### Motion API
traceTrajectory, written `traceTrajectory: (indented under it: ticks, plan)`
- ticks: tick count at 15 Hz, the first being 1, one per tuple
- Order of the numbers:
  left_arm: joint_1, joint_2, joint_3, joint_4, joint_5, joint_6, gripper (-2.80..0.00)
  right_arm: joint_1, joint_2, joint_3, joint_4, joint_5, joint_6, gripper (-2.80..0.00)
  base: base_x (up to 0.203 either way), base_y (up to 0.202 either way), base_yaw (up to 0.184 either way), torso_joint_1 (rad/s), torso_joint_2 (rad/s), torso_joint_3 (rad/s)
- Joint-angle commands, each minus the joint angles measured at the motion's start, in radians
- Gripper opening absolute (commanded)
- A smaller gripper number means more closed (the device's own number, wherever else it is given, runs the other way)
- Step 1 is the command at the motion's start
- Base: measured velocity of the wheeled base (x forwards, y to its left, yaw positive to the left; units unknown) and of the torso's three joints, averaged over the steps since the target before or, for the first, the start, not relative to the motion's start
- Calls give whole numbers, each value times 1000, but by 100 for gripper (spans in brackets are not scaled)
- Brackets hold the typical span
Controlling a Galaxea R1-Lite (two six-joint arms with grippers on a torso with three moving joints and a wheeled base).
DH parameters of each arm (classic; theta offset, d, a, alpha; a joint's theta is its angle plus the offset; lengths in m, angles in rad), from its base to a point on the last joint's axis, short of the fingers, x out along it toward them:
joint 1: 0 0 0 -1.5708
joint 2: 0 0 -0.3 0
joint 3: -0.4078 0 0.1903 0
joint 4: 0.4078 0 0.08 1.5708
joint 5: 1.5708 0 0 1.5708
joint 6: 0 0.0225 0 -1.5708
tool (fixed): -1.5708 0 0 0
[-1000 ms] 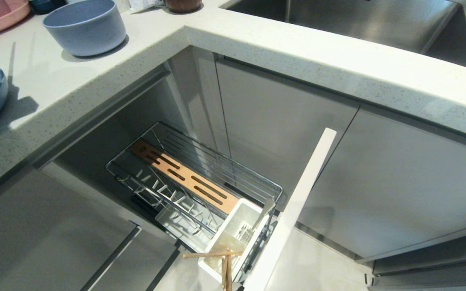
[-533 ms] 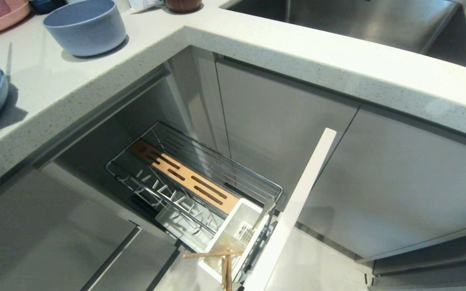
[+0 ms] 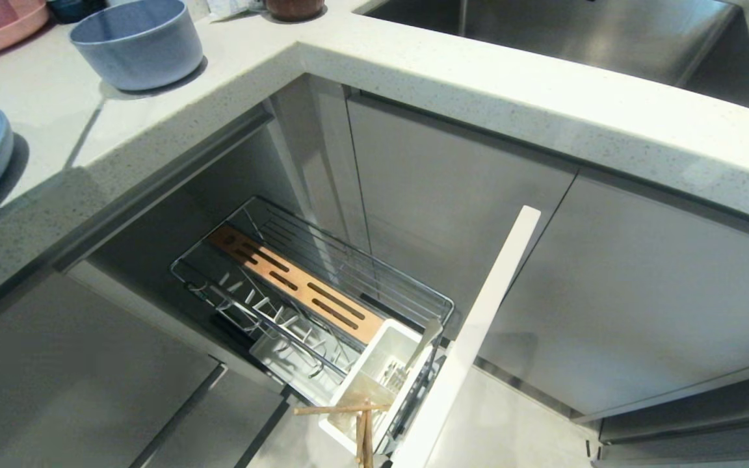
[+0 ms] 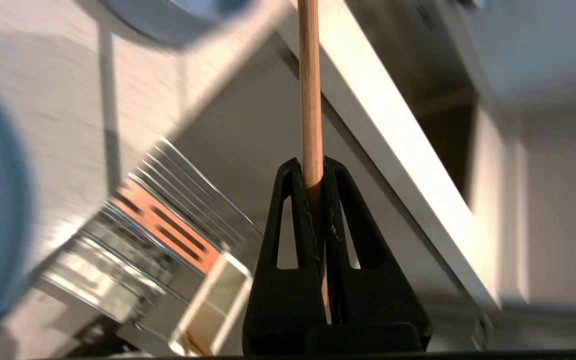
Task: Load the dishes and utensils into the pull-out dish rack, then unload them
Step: Pick up the chopsticks and place it in the cupboard
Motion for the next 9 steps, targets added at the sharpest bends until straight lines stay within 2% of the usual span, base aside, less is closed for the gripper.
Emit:
traceTrajectory:
  ticks: [1,3,5,7,9]
  plan:
    - [-16,-45,35,10,-154,11,-280,0,-3,2,0,0,0,-280,0,0,0,0,0,0]
    - [-37,-59,60,60,-279,76,-280,0,-2,2,0,0,0,-280,0,0,0,0,0,0]
    - [-51,-60,80,151,-364,194,-280,0,-4,2,0,0,0,-280,0,0,0,0,0,0]
    - [-53,-56,105,244,-407,361,-280,0,-4,2,0,0,0,-280,0,0,0,0,0,0]
    - [-56,-45,141,356,-418,578,-280,0,-2,2,0,0,0,-280,0,0,0,0,0,0]
